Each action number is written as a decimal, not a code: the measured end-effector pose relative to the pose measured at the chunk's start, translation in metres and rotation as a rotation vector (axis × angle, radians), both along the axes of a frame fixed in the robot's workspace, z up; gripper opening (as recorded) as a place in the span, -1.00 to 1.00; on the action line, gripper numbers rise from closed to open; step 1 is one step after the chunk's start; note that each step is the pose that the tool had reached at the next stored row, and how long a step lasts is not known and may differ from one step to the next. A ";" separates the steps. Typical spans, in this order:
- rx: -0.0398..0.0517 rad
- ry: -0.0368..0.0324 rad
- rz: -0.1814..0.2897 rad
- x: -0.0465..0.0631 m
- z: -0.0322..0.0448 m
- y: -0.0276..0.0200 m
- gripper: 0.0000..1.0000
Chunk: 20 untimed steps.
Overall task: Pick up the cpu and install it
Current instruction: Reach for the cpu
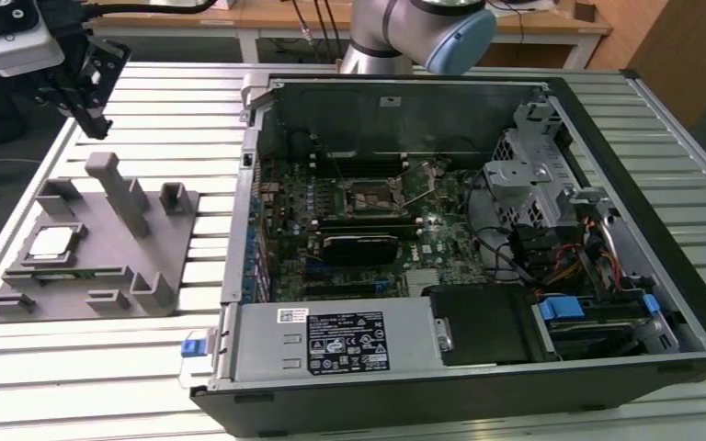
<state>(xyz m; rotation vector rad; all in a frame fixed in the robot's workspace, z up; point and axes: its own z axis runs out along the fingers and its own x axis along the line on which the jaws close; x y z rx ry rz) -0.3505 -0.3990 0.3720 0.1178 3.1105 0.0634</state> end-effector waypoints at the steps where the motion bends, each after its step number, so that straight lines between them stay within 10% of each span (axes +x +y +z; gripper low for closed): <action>1: -0.0003 0.0001 0.000 -0.003 -0.0011 0.0000 -0.79; 20: -0.0090 0.0000 0.000 -0.046 -0.0227 0.0002 -0.79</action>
